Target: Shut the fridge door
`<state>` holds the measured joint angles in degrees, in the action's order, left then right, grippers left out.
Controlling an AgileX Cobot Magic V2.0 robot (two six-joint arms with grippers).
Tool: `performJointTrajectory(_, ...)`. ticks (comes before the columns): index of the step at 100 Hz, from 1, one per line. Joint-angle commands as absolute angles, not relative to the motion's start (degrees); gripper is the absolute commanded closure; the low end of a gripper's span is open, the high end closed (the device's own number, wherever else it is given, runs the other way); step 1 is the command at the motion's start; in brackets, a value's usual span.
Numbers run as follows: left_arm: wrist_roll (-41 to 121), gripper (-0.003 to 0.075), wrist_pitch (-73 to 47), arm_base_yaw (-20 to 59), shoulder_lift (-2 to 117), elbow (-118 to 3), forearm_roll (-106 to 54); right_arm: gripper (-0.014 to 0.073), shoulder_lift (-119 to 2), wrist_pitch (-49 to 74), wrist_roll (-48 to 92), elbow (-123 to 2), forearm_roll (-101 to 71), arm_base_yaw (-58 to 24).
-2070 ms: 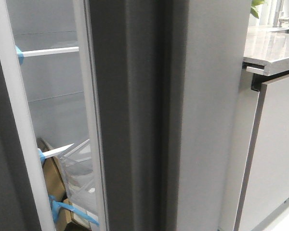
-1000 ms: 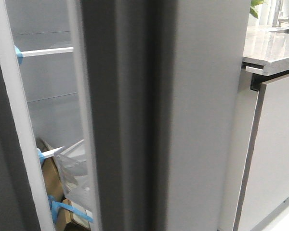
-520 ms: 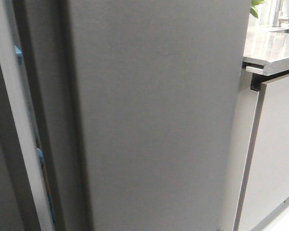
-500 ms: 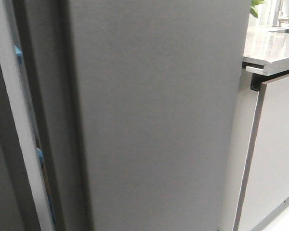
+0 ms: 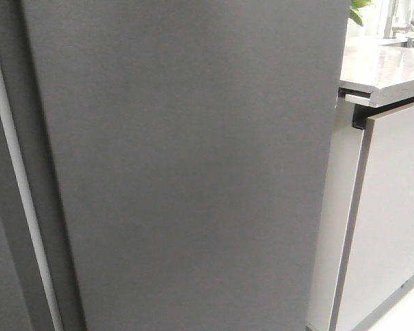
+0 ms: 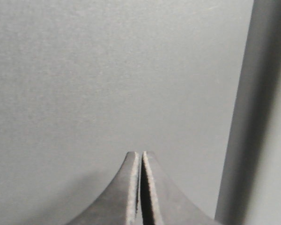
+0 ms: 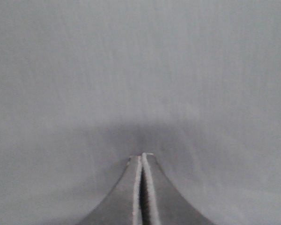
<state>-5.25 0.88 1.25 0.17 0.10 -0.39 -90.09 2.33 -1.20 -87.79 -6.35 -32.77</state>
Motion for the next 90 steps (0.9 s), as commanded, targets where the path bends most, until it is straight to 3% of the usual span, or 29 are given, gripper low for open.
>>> performJointTrajectory(1,-5.45,0.0741,5.28,1.12,1.26,1.70,-0.48,0.0670,-88.72,-3.11,-1.10,-89.52,-6.31,-32.96)
performJointTrajectory(27,-5.45,0.0741,5.28,1.12,1.26,1.70,-0.48,0.0670,-85.47,-6.84,7.46,-85.75,-6.31,-32.96)
performJointTrajectory(44,-5.45,0.0741,5.28,1.12,1.26,1.70,-0.48,0.0670,-77.01,-11.32,7.13,-75.80,-6.46,-31.07)
performJointTrajectory(90,-5.45,0.0741,5.28,1.12,1.26,1.70,-0.48,0.0670,-39.74,-10.24,3.84,-41.11,-6.46,-10.51)
